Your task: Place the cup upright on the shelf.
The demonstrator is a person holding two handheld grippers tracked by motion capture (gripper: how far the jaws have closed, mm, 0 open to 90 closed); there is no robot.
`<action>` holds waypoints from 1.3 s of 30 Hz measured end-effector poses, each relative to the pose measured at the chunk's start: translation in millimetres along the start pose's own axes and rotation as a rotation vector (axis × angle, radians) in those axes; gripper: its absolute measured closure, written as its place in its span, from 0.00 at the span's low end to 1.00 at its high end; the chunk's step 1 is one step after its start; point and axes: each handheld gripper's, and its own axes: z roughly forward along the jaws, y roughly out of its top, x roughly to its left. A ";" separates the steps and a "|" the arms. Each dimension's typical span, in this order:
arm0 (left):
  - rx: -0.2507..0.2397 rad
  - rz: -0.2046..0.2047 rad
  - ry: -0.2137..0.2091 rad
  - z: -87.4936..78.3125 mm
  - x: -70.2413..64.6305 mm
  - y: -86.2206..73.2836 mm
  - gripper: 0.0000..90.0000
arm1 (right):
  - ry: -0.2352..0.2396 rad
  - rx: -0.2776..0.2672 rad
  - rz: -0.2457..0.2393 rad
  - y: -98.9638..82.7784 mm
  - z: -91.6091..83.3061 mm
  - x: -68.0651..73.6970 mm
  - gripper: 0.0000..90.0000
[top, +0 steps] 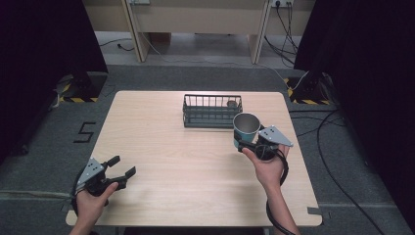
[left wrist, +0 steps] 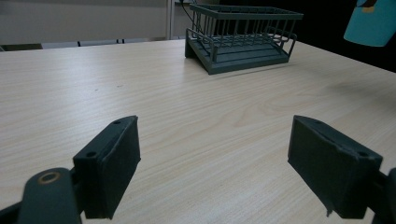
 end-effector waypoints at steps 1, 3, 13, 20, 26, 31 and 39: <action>0.000 0.000 0.000 0.0 0.0 0.0 0.18 | -0.001 -0.001 0.001 0.3 0.8 0.0 0.17; 0.000 0.000 0.000 -0.1 0.1 0.0 0.18 | -0.001 0.000 0.002 0.7 1.6 0.0 0.17; 0.000 0.001 -0.001 -0.1 -0.1 0.0 0.18 | -0.004 -0.004 0.005 6.7 10.6 -2.0 0.17; -0.001 0.001 -0.001 -0.2 -0.1 0.1 0.18 | -0.004 -0.012 0.004 13.6 17.1 -2.5 0.17; -0.001 0.001 -0.002 -0.4 -0.2 0.1 0.18 | -0.002 -0.017 0.004 18.7 23.9 -2.4 0.17; -0.002 0.002 -0.002 -0.7 -0.2 0.1 0.18 | -0.002 -0.013 0.003 20.8 30.5 -1.8 0.17; -0.001 0.003 -0.002 -0.8 -0.3 0.2 0.18 | 0.001 -0.014 0.009 23.7 40.0 -1.0 0.17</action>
